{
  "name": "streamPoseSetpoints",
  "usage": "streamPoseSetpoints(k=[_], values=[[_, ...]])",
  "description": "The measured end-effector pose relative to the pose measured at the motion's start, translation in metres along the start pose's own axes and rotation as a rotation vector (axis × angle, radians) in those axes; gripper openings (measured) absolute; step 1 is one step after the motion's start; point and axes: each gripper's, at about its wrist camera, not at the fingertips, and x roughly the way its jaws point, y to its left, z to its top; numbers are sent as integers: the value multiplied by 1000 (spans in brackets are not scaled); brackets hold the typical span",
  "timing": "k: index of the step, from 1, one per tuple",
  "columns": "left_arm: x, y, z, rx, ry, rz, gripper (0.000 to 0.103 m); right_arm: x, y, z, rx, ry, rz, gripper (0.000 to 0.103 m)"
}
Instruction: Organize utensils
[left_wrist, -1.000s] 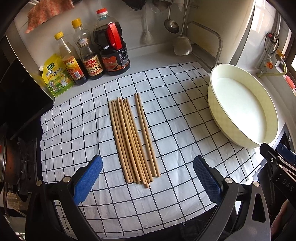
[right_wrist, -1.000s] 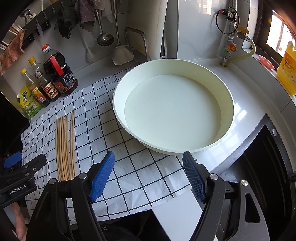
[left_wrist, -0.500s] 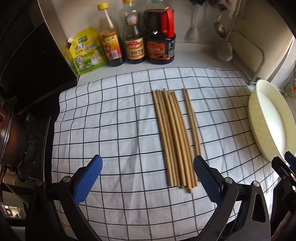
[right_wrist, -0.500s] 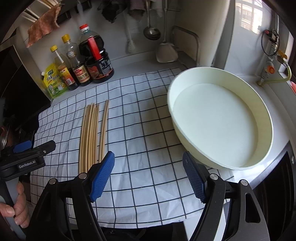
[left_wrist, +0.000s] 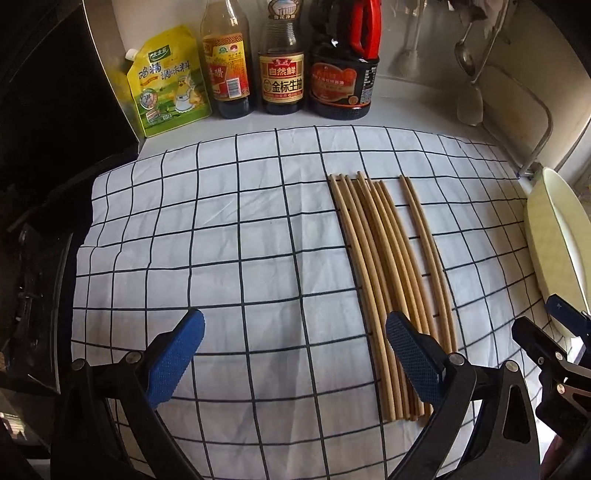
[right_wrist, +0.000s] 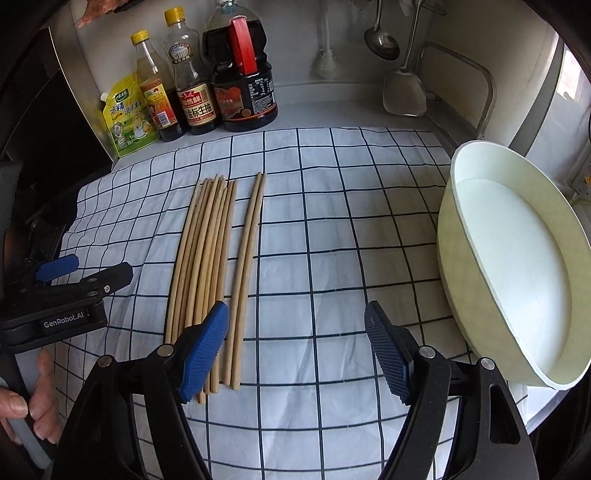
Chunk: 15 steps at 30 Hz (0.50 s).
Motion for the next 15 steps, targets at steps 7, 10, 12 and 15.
streamPoseSetpoints(k=[7,10,12,15], values=[[22,-1,11,-1,-22,9,97,32,0,8,25,14,-28,73],[28,-1,14,1,-25,5,97,42,1,10,32,27,-27,73],[29,0,15,-3,-27,-10,97,47,3,12,35,39,-19,72],[31,0,15,-2,-43,-14,97,54,5,13,31,44,-24,72]])
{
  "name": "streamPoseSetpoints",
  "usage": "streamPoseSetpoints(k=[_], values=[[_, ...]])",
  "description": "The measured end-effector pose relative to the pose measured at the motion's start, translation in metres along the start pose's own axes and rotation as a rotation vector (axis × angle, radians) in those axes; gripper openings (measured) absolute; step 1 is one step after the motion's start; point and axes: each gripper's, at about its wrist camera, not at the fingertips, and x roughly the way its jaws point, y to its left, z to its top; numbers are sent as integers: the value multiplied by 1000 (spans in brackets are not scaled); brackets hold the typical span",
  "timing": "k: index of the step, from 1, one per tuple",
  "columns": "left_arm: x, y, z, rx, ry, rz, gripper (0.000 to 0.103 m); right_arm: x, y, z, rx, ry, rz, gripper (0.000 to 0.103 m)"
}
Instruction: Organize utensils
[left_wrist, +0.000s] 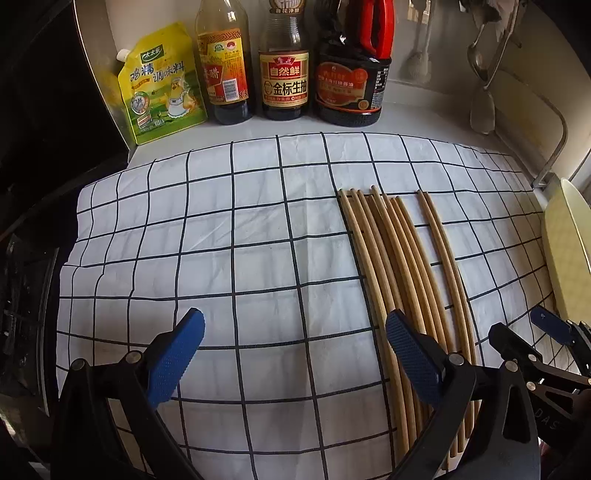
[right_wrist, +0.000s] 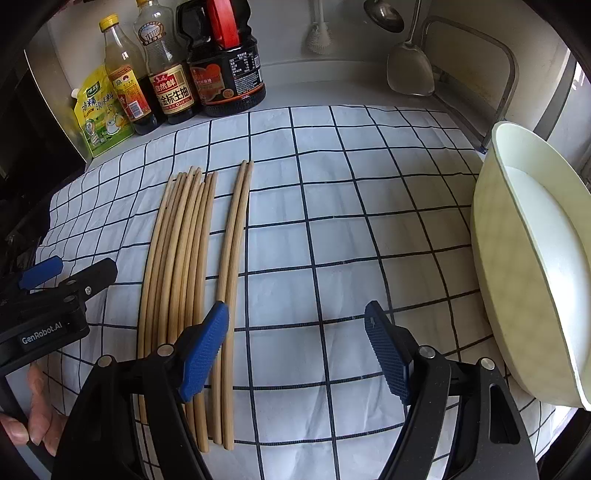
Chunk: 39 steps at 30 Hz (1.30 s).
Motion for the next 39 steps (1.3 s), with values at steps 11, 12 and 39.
streamPoseSetpoints(k=[11,12,39], values=[[8,5,-3,-16,19,5,97,15,7,0,-19,22,-31,73],[8,4,-3,-15,22,4,97,15,9,0,-26,22,-38,72],[16,-7,-12,-23,93,-47,97,15,-12,-1,-59,26,-106,72]])
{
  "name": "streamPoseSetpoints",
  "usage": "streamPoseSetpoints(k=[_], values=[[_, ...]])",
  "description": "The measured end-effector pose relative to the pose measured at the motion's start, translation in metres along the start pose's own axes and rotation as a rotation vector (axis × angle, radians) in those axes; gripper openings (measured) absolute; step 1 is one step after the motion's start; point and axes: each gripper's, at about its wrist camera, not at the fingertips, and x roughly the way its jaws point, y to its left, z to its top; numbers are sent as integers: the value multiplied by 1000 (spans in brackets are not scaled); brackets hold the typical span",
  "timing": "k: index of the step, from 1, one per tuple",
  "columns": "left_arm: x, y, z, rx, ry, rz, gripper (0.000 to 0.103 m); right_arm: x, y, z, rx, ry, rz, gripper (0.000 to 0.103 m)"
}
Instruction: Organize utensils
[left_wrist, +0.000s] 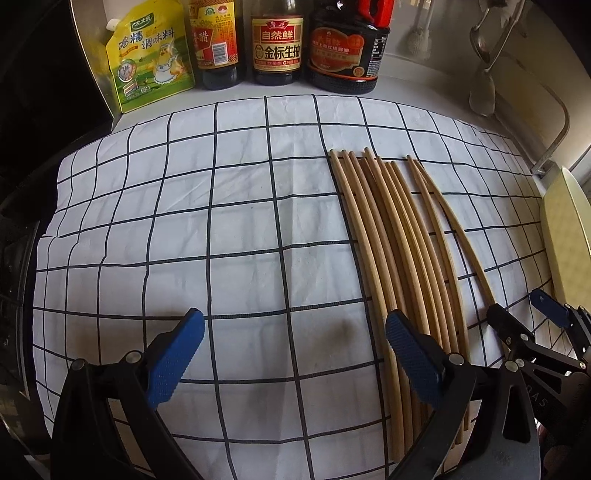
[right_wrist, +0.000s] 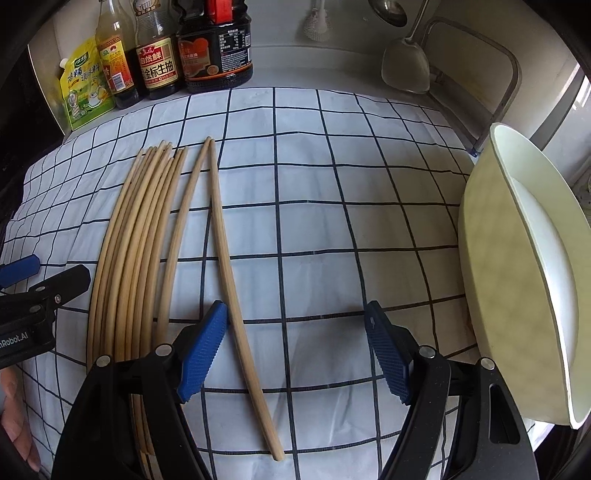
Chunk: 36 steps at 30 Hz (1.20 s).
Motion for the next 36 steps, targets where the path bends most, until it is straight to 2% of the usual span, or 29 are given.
streamPoseSetpoints(k=[10,24,26,36], values=[[4,-2,-3,12,-4,54,98,-2,-1,-3,0,-3,-3,72],[3,-10,-3,8,13,76,98,-2,-2,-3,4,-8,3,72],[9,-8,-4,15,45,83,98,-2,-2,-3,1,-9,6,72],[14,1,0,4,22,74,97,0,5,-1,-46,-57,-17,72]])
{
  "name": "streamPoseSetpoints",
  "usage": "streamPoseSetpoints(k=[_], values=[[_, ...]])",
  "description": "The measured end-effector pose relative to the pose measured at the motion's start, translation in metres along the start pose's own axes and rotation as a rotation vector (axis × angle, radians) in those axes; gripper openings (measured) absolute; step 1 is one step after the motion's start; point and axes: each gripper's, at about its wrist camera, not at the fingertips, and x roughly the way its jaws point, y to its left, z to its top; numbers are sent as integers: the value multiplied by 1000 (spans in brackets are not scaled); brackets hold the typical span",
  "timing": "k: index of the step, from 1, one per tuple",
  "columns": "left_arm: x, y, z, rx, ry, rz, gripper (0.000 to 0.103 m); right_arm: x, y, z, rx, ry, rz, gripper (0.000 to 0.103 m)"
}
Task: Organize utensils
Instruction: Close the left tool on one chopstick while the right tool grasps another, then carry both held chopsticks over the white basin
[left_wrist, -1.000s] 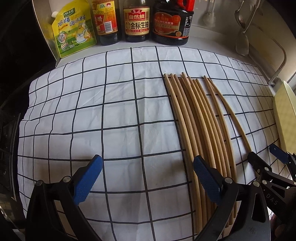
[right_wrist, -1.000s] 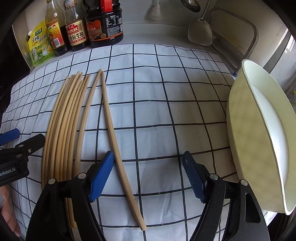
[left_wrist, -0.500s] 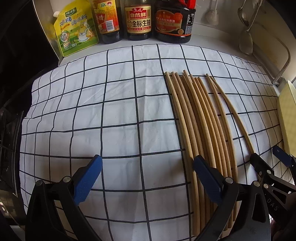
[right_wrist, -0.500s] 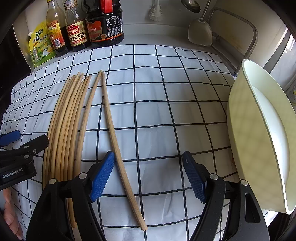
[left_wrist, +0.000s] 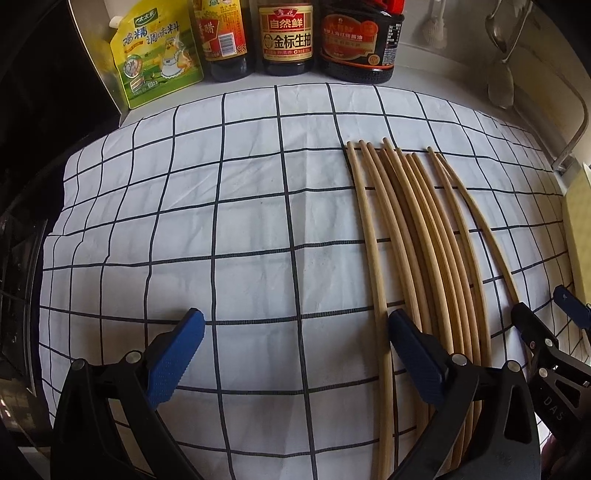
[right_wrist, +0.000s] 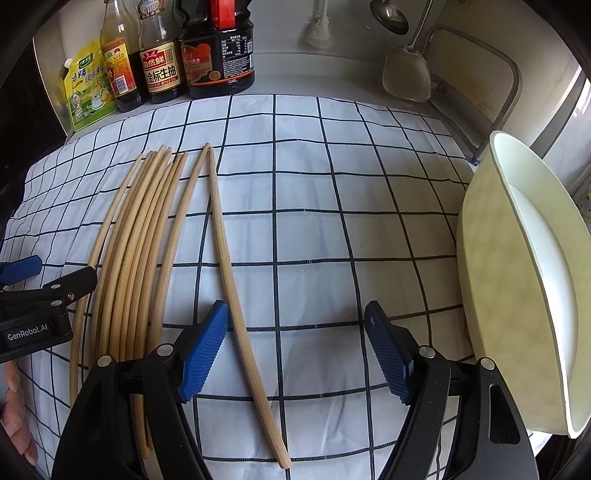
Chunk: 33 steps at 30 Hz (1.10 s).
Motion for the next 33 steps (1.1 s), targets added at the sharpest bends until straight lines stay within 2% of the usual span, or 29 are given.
streamPoseSetpoints(k=[3,4,5,6,8,9,11,12,21,28,33], values=[[-2,-3,2,25,-16,-17,88,0,4,2,-38,-23,-7,72],[-3,-4,3,29,-20,-32,79,0,5,2,-45,-24,-8,71],[-5,-5,3,36,-24,-44,71,0,6,1,-48,-22,12,63],[-6,-9,2,48,-29,-49,66,-1,6,1,-49,-16,42,57],[-10,-16,-1,77,-40,-62,45,-2,10,2,-64,-2,80,38],[-12,-18,-2,87,-40,-69,39,-2,14,3,-80,3,90,33],[-14,-20,-3,94,-36,-80,12,-3,20,3,-99,12,117,9],[-15,-20,-5,93,-32,-86,7,-4,23,2,-105,12,114,7],[-24,-4,-5,59,2,-116,7,-22,3,2,28,6,193,6],[-70,-13,2,61,-55,-150,7,-70,-12,1,89,-38,262,6],[-106,-43,13,106,-108,-213,7,-106,-37,0,120,-86,262,6]])
